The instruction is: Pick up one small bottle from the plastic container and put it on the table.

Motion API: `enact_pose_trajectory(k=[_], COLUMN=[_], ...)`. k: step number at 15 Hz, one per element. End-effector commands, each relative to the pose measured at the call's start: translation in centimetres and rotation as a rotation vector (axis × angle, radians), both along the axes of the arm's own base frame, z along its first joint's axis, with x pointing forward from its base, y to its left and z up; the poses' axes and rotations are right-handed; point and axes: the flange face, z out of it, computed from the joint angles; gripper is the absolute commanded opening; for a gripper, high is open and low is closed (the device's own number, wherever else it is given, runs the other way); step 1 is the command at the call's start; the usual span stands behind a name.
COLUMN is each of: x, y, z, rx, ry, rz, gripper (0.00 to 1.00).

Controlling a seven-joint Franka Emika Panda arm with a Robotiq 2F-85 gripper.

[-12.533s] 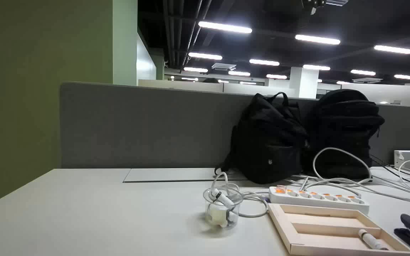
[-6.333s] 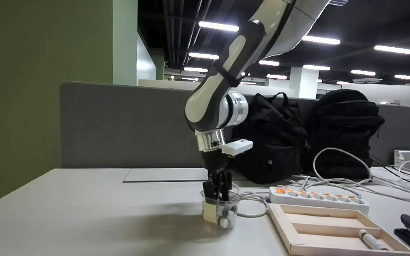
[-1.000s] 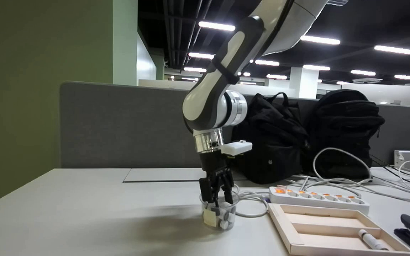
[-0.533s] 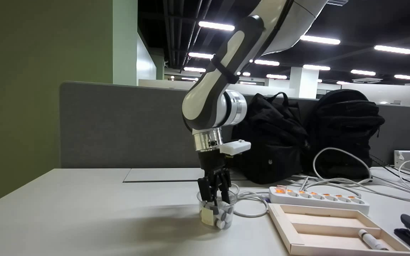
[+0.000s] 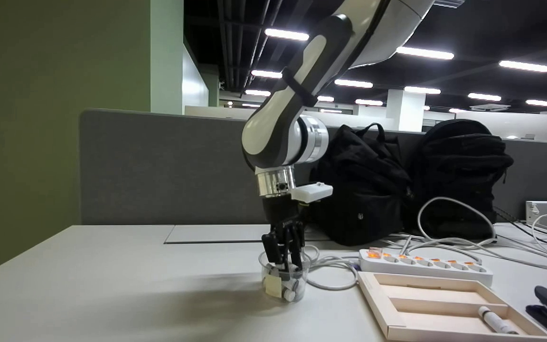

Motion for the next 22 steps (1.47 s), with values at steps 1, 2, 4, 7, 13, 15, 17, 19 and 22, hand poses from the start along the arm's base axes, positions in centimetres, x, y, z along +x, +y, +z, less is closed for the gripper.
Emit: enact_pose_trajectory(k=[1, 2, 4, 7, 13, 15, 17, 19, 22], x=[-0.2, -0.2, -0.3, -0.3, 0.2, 0.2, 0.0, -0.6, -2.7], y=[0.3, 0.3, 0.4, 0.7, 1.0, 1.0, 0.7, -0.1, -1.8], z=[-0.7, -0.9, -1.0, -0.8, 3.7, 6.9, 10.0, 12.7, 15.5], rx=[0.004, 0.004, 0.004, 0.005, 0.034, 0.051, 0.065, 0.078, 0.111], ry=[-0.017, -0.019, -0.014, -0.017, -0.031, -0.047, -0.07, -0.091, -0.088], rz=[-0.004, 0.0, 0.0, 0.007, -0.024, -0.055, -0.085, -0.115, -0.157], gripper=[0.75, 0.38, 0.13, 0.08, 0.07, 0.07, 0.07, 0.07, 0.07])
